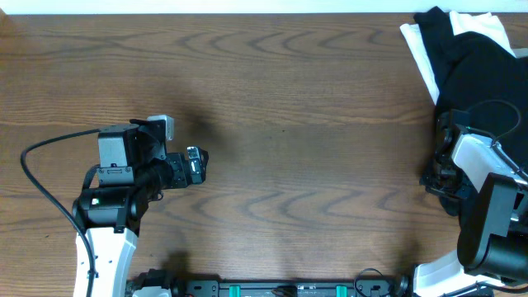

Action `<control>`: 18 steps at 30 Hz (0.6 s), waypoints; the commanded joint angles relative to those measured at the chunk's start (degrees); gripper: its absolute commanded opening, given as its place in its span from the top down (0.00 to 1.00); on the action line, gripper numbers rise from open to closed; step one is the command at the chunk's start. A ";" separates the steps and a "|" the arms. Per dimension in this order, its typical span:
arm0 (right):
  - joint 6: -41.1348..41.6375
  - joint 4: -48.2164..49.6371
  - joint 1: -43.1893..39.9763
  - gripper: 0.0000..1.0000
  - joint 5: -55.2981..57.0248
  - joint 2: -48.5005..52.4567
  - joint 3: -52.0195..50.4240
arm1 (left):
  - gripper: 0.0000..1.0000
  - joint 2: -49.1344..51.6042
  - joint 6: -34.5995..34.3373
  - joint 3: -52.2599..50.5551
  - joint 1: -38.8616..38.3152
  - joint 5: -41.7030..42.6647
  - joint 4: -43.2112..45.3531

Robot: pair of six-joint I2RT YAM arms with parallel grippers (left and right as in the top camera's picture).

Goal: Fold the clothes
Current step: 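Move the right gripper into the clothes pile and grasp the black polo shirt, then pull the black polo shirt leftward off the pile with the right gripper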

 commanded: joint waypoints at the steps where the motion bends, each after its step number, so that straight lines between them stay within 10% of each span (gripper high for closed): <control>1: 0.48 0.13 -0.35 0.99 0.22 0.48 0.66 | 0.01 0.04 -0.52 1.11 -0.20 0.81 0.20; 18: -15.76 -8.24 12.33 0.99 -31.08 -15.50 15.78 | 0.05 0.04 -0.52 1.11 -0.20 0.79 0.52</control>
